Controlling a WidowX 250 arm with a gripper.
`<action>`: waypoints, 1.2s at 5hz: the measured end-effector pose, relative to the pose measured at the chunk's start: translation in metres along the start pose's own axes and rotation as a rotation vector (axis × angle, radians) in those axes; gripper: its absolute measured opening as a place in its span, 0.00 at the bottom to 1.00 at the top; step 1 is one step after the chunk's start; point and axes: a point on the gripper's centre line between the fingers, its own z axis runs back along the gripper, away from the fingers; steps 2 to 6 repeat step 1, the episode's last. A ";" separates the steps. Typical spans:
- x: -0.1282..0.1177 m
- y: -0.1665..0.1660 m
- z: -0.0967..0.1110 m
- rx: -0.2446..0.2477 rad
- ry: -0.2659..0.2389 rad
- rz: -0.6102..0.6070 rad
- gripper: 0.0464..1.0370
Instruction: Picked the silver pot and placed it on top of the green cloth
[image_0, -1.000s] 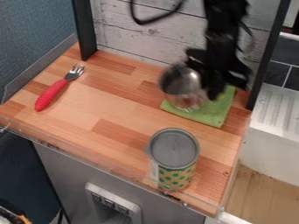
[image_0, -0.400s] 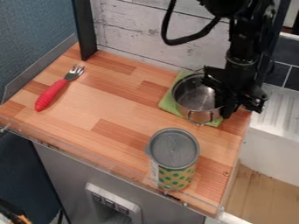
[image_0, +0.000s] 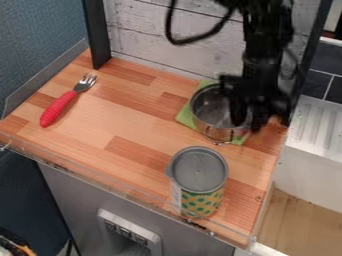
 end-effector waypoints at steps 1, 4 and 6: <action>-0.007 0.001 0.032 0.002 -0.043 0.003 0.84; -0.007 0.001 0.032 0.002 -0.043 0.003 0.84; -0.007 0.001 0.032 0.002 -0.043 0.003 0.84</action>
